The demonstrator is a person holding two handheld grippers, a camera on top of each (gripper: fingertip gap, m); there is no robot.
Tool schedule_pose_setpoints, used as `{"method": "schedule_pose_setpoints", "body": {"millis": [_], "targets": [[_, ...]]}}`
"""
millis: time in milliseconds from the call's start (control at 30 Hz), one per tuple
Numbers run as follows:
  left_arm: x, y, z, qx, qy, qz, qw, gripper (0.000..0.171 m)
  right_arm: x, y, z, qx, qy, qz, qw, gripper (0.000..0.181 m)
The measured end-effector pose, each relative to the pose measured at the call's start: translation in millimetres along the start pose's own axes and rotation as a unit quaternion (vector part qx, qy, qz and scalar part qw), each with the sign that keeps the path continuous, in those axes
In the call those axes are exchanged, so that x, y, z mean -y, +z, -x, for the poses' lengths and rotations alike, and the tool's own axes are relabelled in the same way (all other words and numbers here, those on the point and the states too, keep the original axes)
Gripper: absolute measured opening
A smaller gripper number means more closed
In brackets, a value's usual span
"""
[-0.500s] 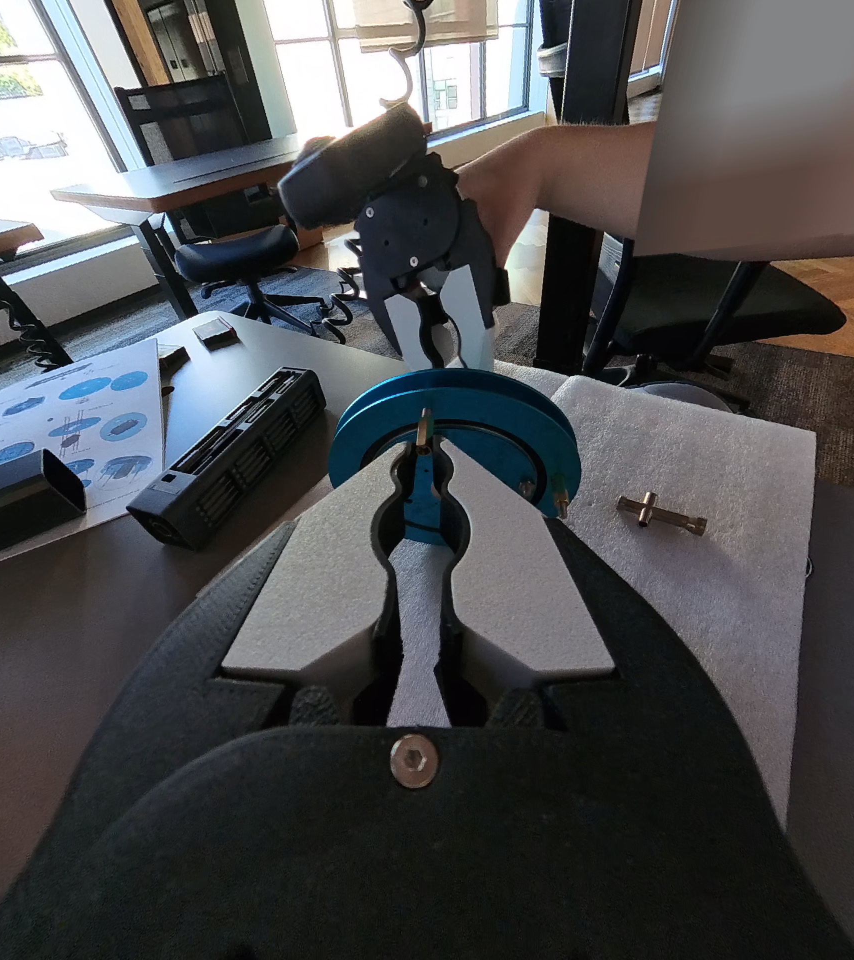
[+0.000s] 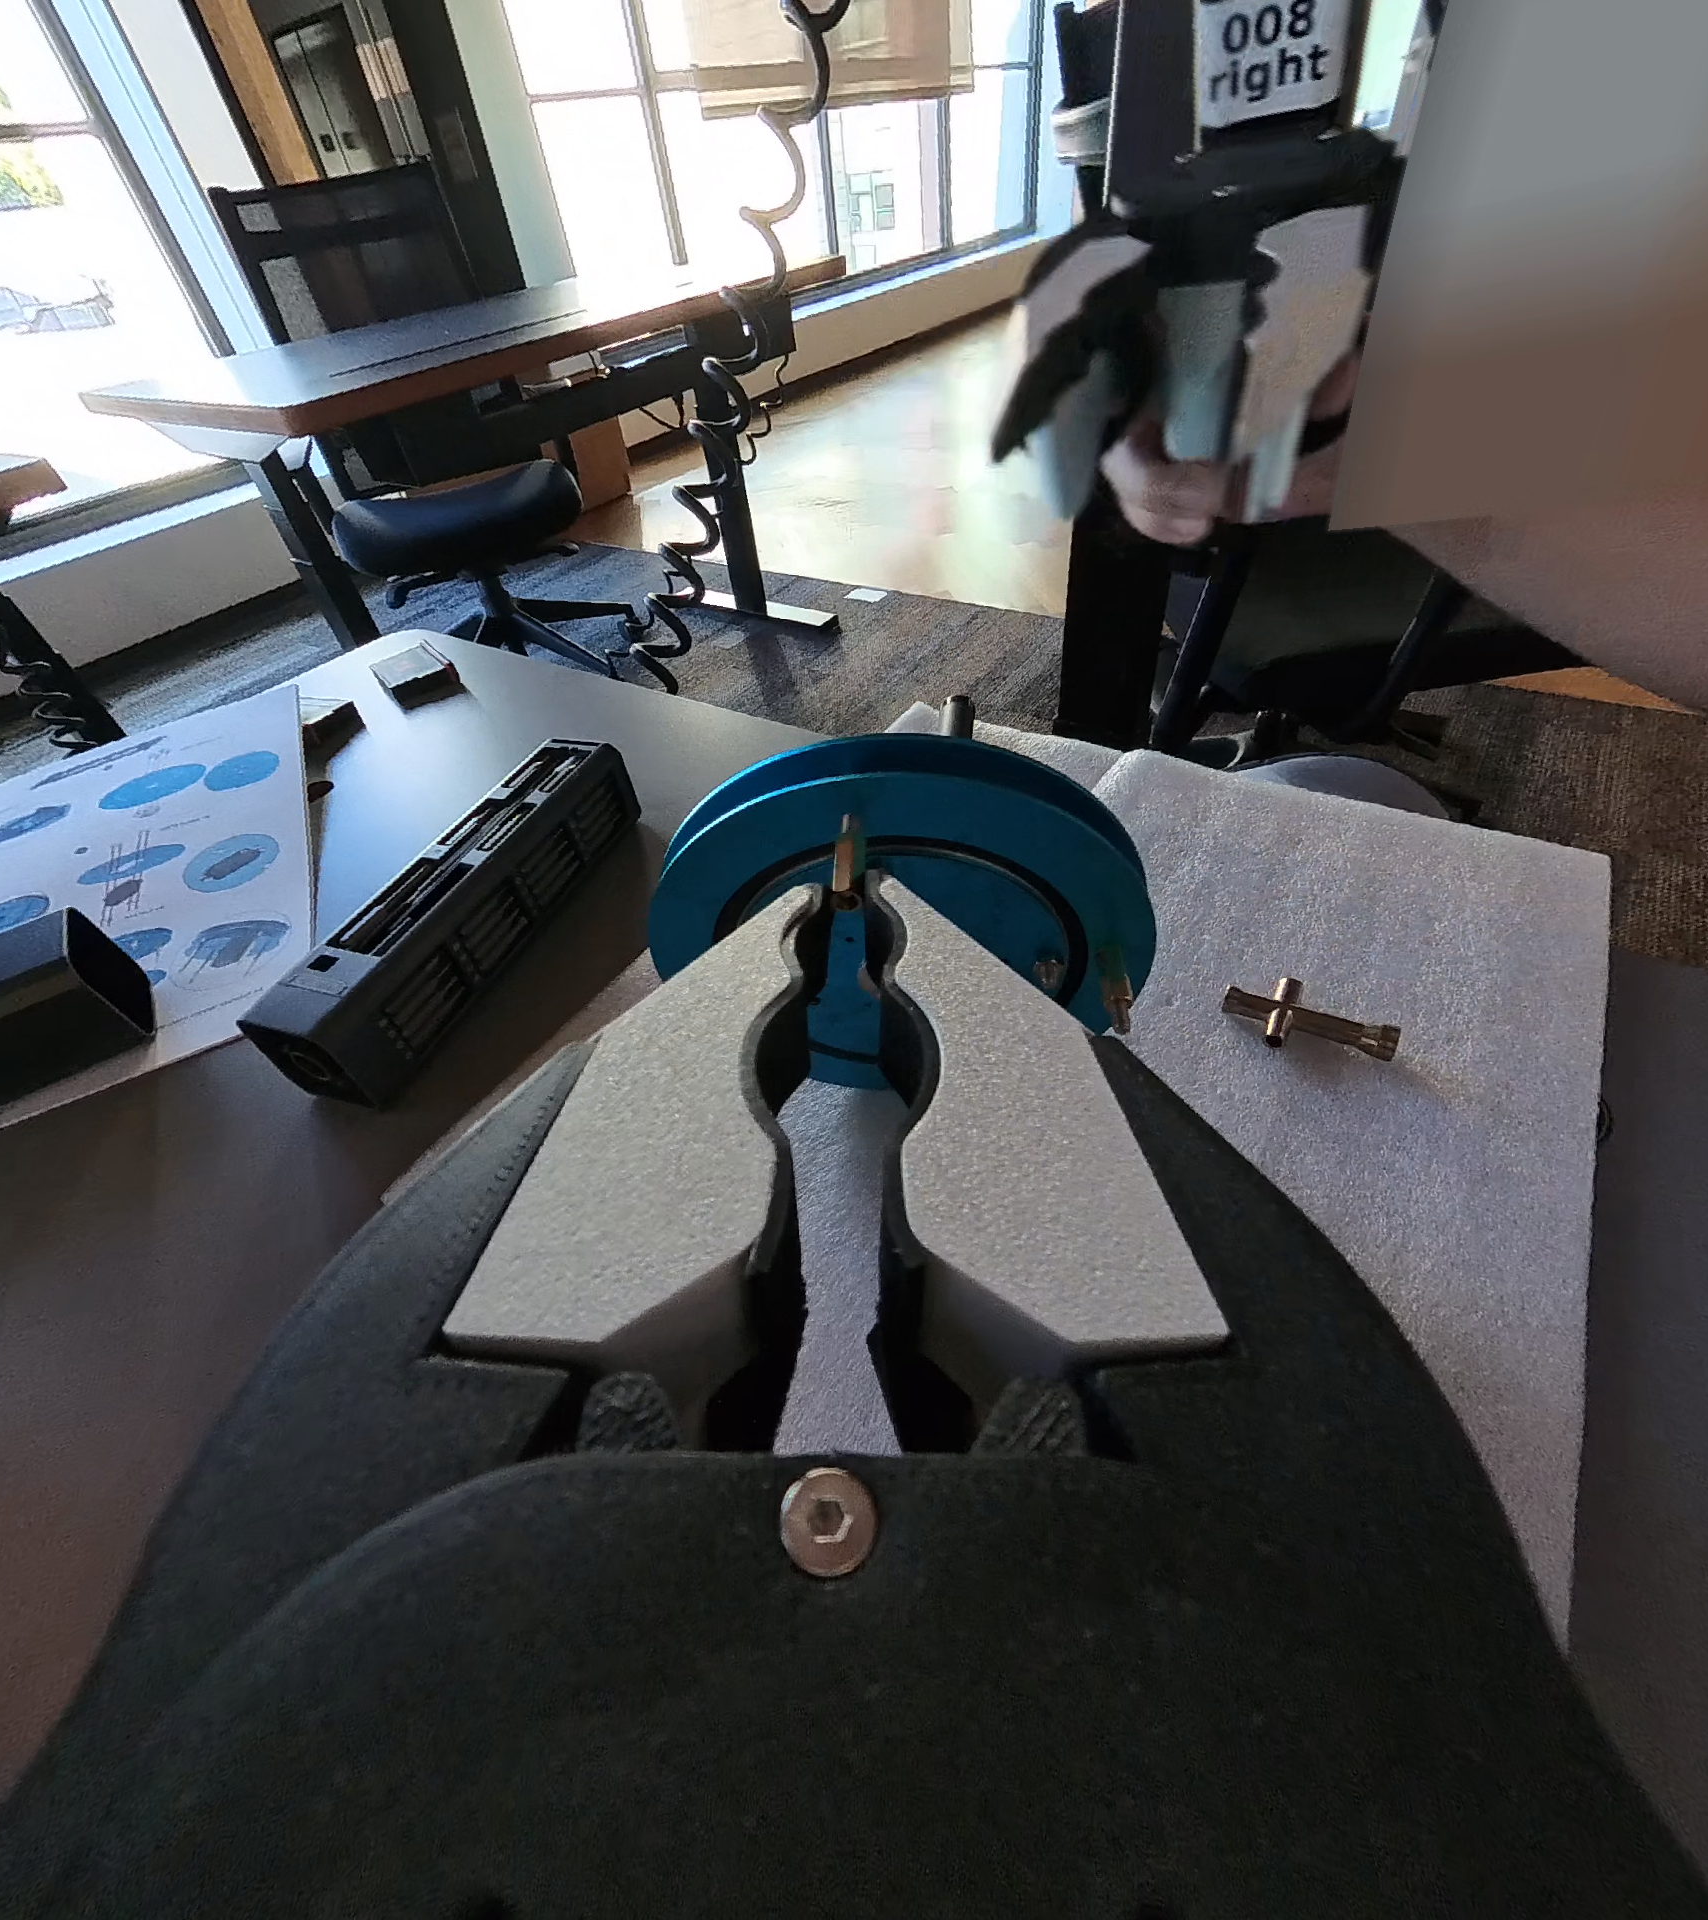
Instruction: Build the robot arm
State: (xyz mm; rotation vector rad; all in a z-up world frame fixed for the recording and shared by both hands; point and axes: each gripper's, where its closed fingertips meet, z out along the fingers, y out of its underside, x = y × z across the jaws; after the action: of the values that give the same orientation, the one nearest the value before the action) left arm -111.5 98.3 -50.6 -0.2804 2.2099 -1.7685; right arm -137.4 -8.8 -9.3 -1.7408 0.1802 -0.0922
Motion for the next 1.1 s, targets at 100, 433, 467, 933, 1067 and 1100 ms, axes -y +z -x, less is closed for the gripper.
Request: {"method": "schedule_pose_setpoints", "body": {"millis": [100, 433, 467, 933, 1067, 1100], "targets": [[1, 0, -3, -0.008, 0.005, -0.002, 1.0, 0.004, -7, -3, 30, -0.03, 0.029, 0.007, 0.999, 0.031], [2, 0, -11, -0.017, 0.022, -0.008, 1.0, 0.004, -3, 47, 38, -0.174, 0.051, 0.005, 0.983, 0.027], [2, 0, -10, -0.014, 0.022, -0.008, 1.0, 0.004, -3, 57, 33, -0.194, 0.047, 0.022, 0.98, 0.03], [3, 2, -9, 0.015, 0.029, -0.004, 0.999, 0.004, -25, 99, 7, -0.315, 0.021, 0.152, 0.937, 0.021], [5, 1, -9, 0.021, 0.02, -0.009, 1.0, 0.009, -24, 100, 4, -0.308, 0.034, 0.134, 0.941, 0.021], [6, 1, -8, 0.022, 0.012, -0.012, 1.0, 0.009, -24, 101, 4, -0.303, 0.038, 0.127, 0.944, 0.021]]}}
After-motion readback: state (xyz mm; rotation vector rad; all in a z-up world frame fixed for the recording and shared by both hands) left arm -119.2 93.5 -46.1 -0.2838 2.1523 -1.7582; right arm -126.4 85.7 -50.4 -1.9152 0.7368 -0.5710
